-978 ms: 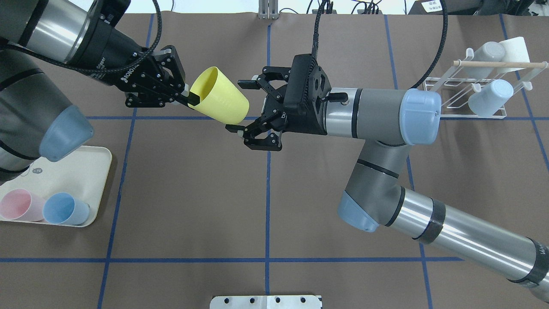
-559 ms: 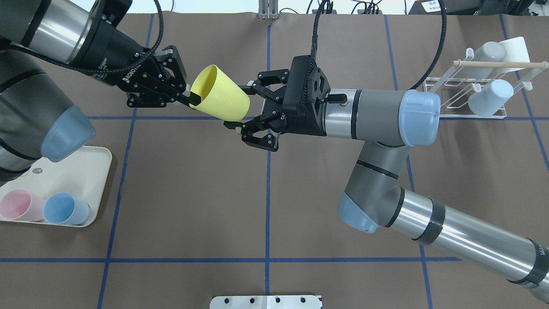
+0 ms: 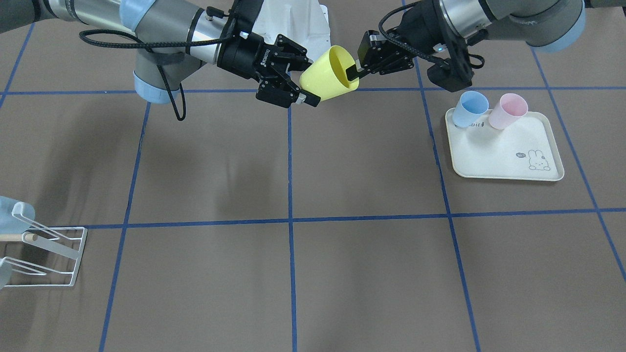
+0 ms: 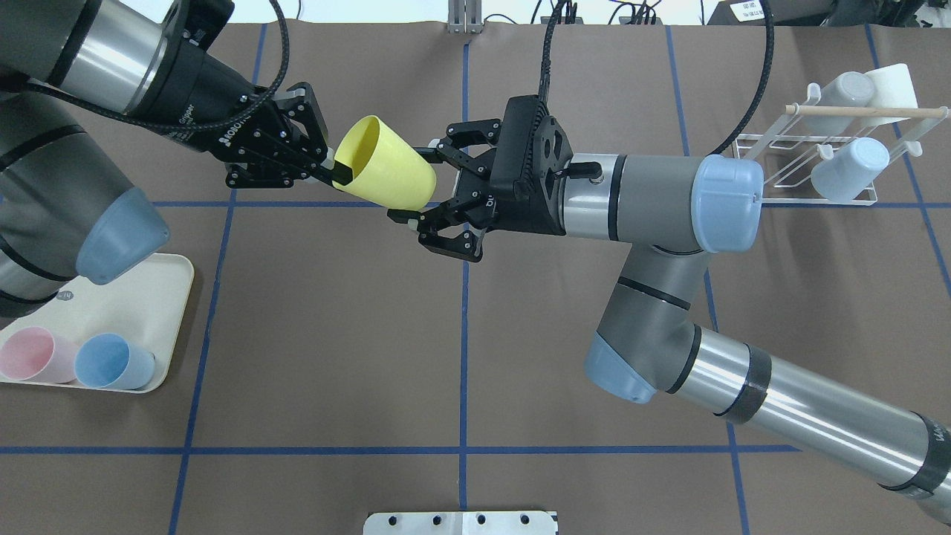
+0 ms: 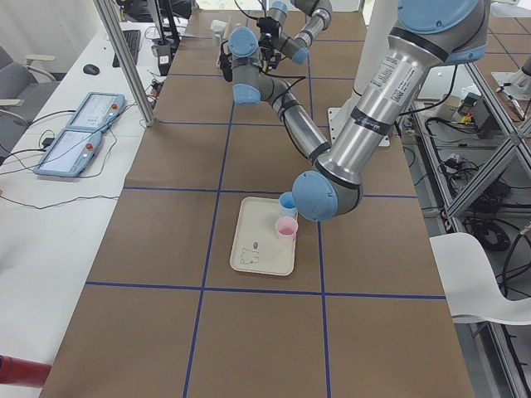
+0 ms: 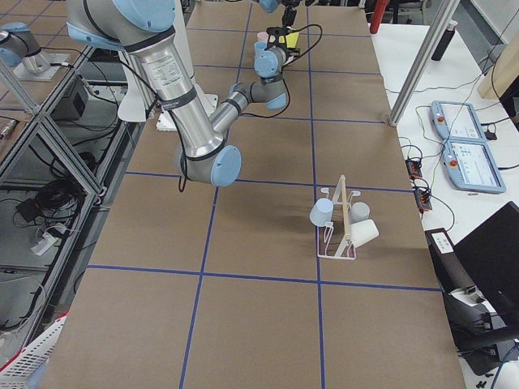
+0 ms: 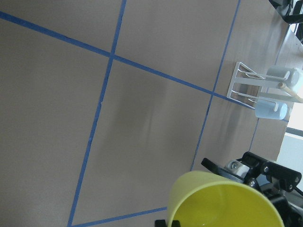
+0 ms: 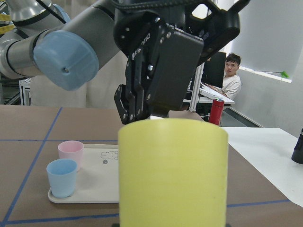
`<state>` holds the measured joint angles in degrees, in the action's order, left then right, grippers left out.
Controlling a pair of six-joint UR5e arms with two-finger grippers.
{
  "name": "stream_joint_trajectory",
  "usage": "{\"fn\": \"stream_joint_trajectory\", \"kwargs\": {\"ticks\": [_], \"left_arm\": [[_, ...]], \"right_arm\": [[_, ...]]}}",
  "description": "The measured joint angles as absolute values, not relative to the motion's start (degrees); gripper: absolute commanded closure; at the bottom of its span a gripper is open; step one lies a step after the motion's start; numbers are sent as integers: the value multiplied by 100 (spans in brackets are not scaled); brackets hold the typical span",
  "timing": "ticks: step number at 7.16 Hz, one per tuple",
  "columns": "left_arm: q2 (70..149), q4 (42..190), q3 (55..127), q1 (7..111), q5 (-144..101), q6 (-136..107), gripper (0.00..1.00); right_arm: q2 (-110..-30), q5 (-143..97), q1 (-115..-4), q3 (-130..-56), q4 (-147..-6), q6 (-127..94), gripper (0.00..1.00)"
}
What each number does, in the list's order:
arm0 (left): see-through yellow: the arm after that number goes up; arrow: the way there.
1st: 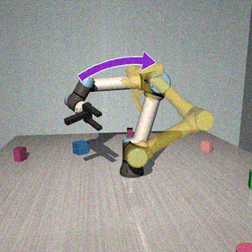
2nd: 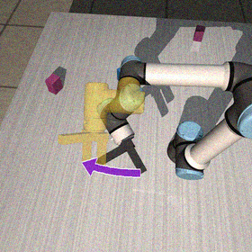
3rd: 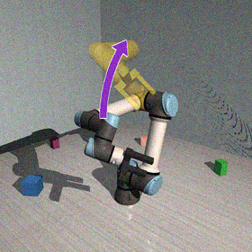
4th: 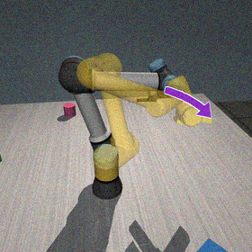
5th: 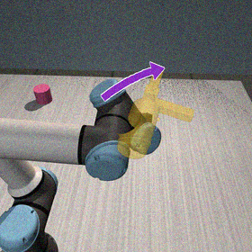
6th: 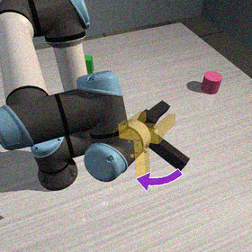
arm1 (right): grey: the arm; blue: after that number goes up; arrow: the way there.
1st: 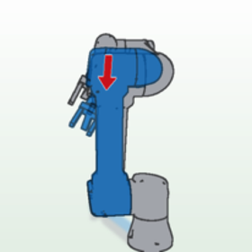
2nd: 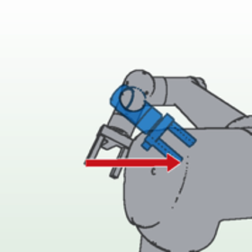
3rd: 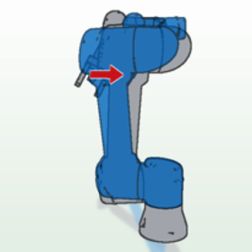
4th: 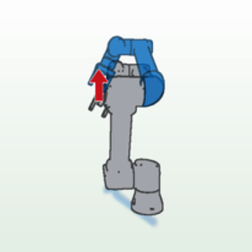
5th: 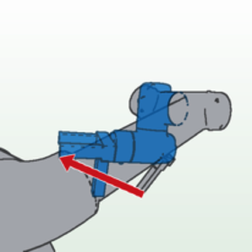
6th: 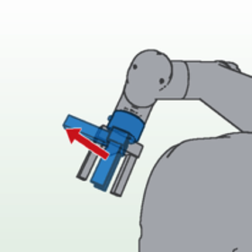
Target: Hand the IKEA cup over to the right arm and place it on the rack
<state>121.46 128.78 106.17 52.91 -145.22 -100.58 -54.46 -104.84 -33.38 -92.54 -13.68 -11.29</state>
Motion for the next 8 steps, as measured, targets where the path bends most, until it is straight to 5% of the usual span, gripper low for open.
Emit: {"fn": "stream_joint_trajectory", "kwargs": {"ticks": [2,4,8], "left_arm": [[12171,12890,10632,5321,-14524,-10007,0],[12155,12873,10626,5474,-14522,-9967,0],[11574,12825,10466,5911,-14509,-8987,0]], "right_arm": [[-5494,-10487,-3381,-9252,-1385,-1125,57],[-5643,-10530,-3556,-9256,-1567,-1133,68],[-5817,-12171,-4958,-9404,-3702,-742,71]]}}
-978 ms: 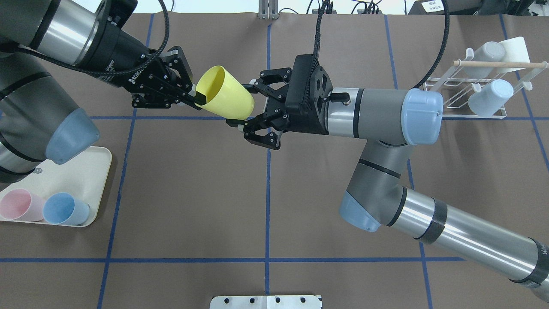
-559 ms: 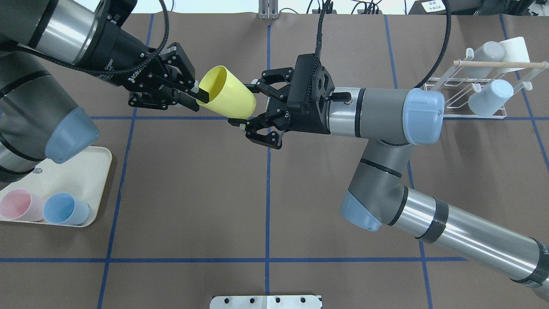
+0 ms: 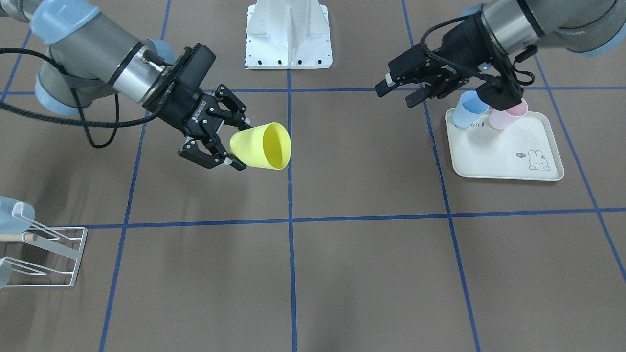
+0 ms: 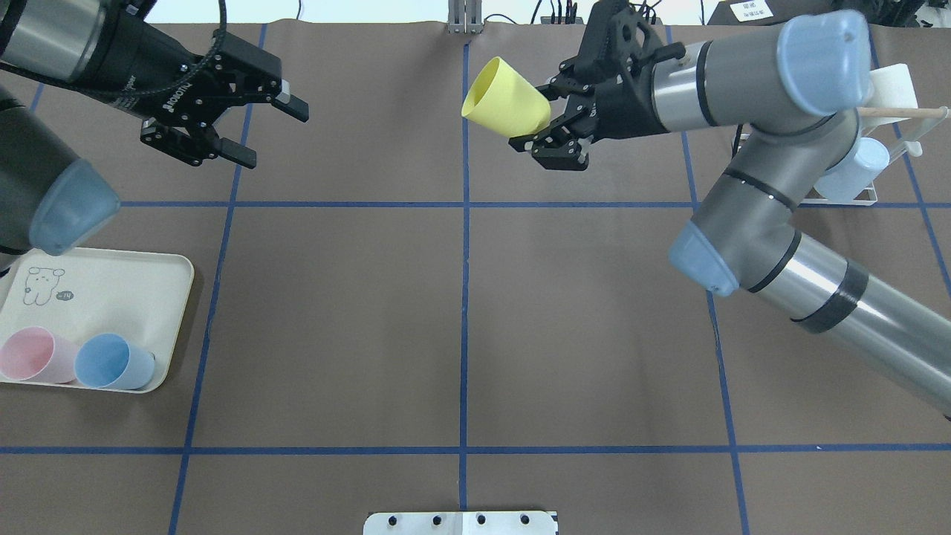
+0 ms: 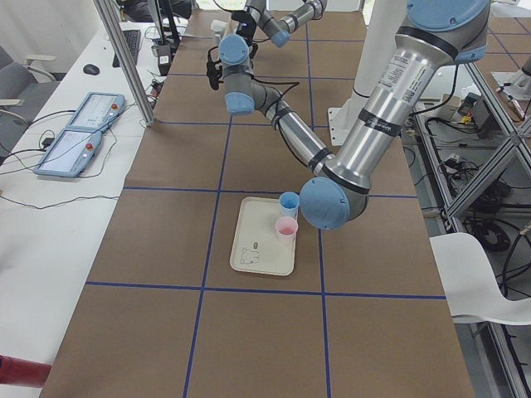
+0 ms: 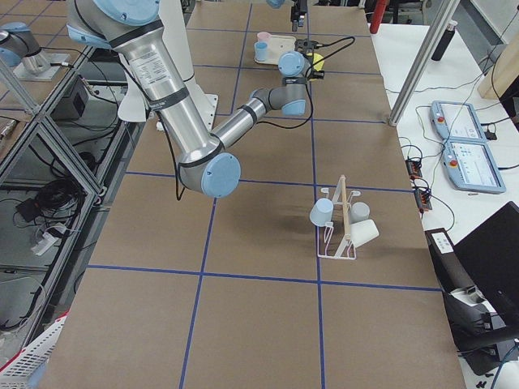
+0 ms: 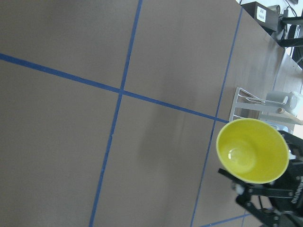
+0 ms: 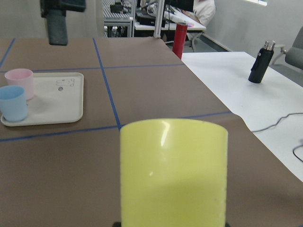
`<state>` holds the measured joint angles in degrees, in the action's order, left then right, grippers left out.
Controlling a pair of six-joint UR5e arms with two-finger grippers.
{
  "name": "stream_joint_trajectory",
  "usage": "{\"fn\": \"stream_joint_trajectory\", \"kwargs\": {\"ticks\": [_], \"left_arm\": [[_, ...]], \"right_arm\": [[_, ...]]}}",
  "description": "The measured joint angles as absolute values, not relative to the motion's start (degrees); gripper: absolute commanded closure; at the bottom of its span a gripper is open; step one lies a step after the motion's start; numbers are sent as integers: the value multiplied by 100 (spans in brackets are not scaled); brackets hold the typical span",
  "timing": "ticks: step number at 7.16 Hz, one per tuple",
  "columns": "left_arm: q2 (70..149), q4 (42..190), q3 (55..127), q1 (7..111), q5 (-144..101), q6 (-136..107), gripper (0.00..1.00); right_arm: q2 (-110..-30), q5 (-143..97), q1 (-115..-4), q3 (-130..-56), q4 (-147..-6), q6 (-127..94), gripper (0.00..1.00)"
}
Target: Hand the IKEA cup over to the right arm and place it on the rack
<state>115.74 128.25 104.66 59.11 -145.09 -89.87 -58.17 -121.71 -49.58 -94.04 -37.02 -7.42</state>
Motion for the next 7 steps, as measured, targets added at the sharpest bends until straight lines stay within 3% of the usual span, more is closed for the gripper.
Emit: {"fn": "stream_joint_trajectory", "kwargs": {"ticks": [3,7], "left_arm": [[10811,12831,10518,6419,-14289,-7750,0],[9914,12830,10542,6501,-13551,-6108,0]], "right_arm": [[-5842,-12483,-5821,-9455,-5073,421,76],[-6250,-11490,-6555,-9501,-6002,3014,70]]}}
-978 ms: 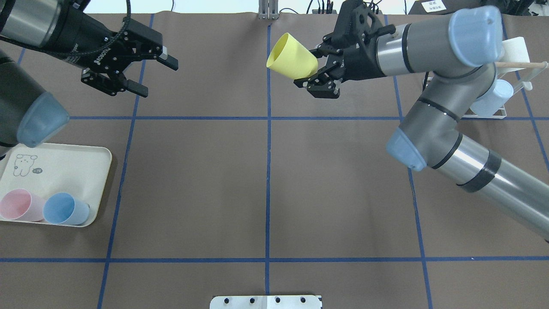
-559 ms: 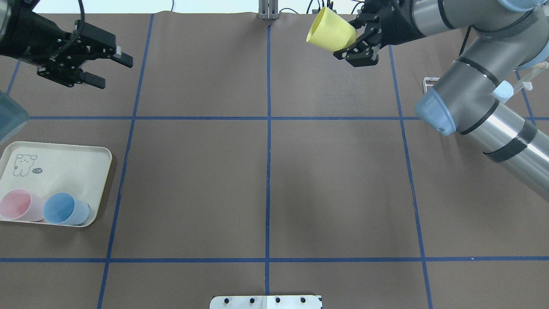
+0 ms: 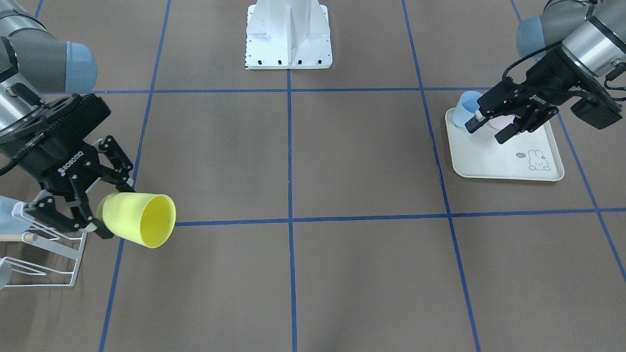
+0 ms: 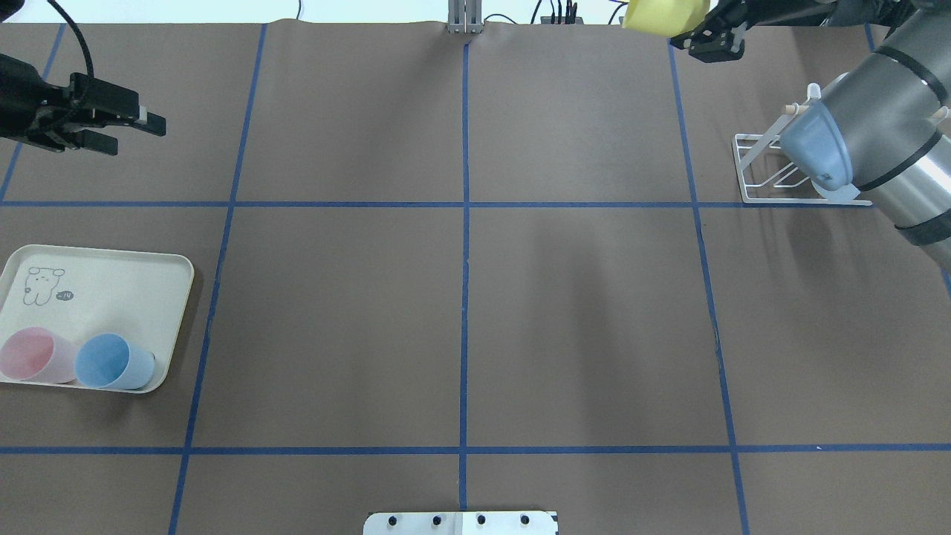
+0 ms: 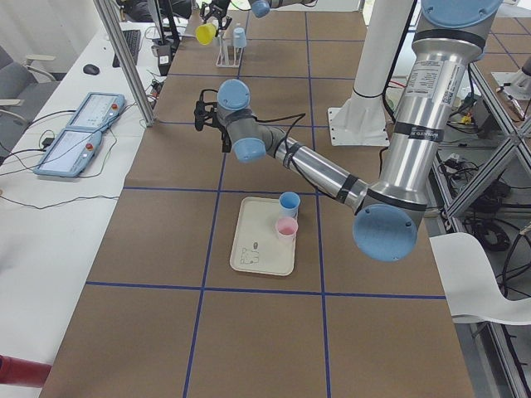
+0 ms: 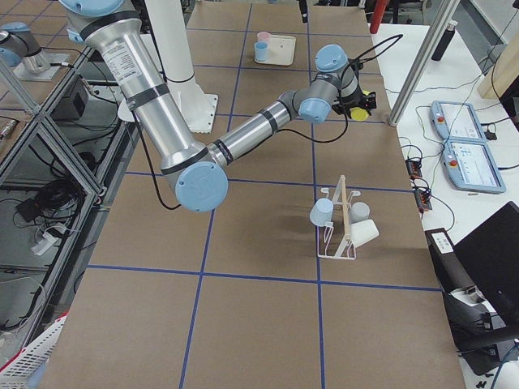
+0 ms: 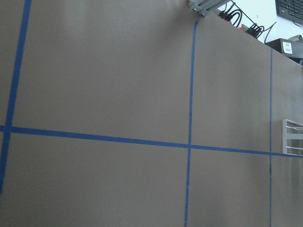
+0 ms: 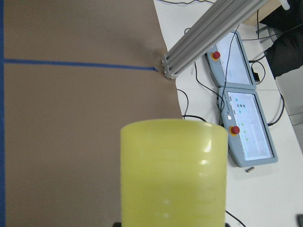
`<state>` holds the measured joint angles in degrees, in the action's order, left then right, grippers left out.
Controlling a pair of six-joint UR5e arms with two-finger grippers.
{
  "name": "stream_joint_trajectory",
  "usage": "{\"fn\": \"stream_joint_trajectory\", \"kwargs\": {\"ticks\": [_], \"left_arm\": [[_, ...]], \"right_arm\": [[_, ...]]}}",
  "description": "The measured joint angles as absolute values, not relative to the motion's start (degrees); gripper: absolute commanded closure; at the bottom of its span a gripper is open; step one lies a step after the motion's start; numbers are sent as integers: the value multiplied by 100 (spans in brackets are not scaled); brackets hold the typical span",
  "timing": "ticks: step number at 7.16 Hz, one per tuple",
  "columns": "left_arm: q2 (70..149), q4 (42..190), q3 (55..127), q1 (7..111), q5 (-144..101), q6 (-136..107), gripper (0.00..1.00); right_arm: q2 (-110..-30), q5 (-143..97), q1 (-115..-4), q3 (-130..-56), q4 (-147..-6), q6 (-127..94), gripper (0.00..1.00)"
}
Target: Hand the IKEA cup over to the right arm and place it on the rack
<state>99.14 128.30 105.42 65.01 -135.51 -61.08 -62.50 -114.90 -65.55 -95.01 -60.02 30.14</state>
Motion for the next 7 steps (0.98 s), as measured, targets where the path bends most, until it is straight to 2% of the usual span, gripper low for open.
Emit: {"fn": "stream_joint_trajectory", "kwargs": {"ticks": [1,4,7], "left_arm": [[9841,12831,10542,6502,-13501,-5997,0],[9785,12840,10546,6499,-13483,-5952,0],[9774,12848,10547,6500,-13482,-5950,0]], "right_arm": [[-6447,-11107,-6754,-9498,-6027,4140,66],[-6704,-9966,-6904,-9455,-6310,7176,67],[-6861,-8166,-6490,-9395,-6446,9413,63]]}}
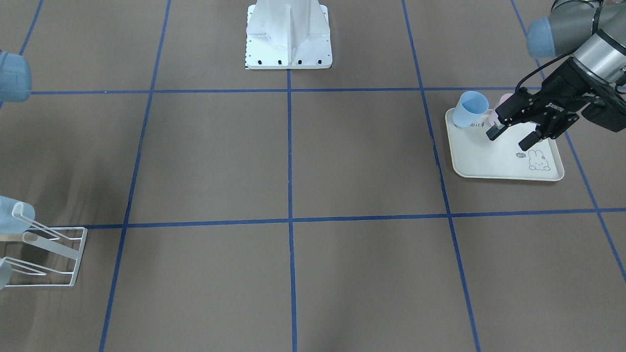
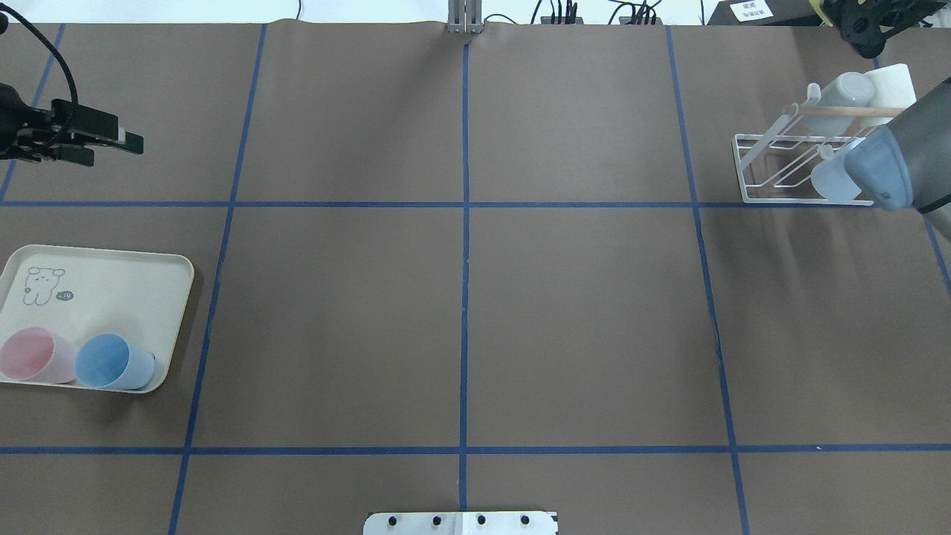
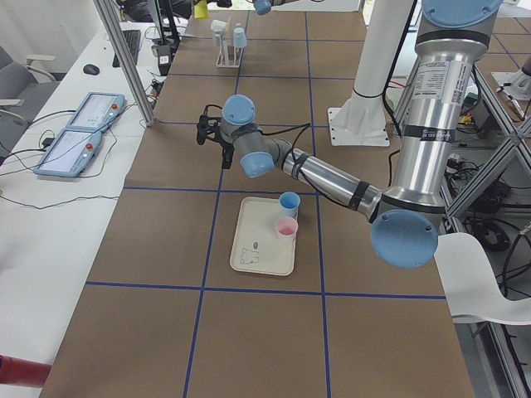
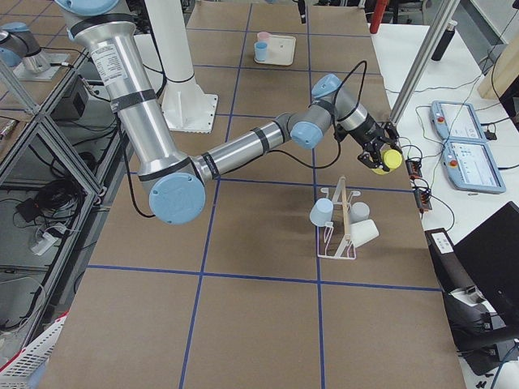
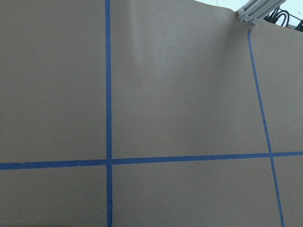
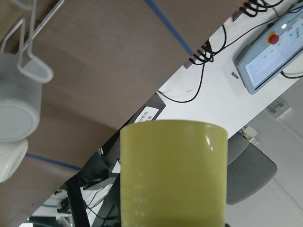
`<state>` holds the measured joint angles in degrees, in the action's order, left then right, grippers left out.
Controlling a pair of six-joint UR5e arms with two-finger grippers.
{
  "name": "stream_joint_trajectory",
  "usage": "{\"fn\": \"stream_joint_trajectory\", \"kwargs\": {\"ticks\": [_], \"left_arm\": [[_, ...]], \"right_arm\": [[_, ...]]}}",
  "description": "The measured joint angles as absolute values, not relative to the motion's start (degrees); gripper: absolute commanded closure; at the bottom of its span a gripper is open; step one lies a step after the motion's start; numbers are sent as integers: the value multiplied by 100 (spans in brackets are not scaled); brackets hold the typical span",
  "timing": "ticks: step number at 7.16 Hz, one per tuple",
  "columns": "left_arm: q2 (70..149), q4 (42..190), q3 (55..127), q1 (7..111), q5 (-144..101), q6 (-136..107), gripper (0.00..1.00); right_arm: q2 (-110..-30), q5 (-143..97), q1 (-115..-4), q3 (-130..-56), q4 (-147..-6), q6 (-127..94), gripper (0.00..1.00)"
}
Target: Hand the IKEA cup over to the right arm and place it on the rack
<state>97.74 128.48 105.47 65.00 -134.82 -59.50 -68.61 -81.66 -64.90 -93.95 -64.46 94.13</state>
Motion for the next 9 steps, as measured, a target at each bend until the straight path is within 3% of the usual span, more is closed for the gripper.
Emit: {"fn": "stream_joint_trajectory", "kwargs": {"ticks": [7,8,9], "left_arm": [[9773,12852,10547,6495,-13485,-5959,0],[9773,12856,10547,6492,-13483,-5959,0],[9773,12857,10547,6489,-13485,-5961,0]], "right_arm": [[-7400,-6339,-5402,-9332,-6442,9891,61],[-7432,-6275,-5357,-9320,-6442,9881,58],[-7461,-6190,-5303,-9297,-6443,9867,44]]}}
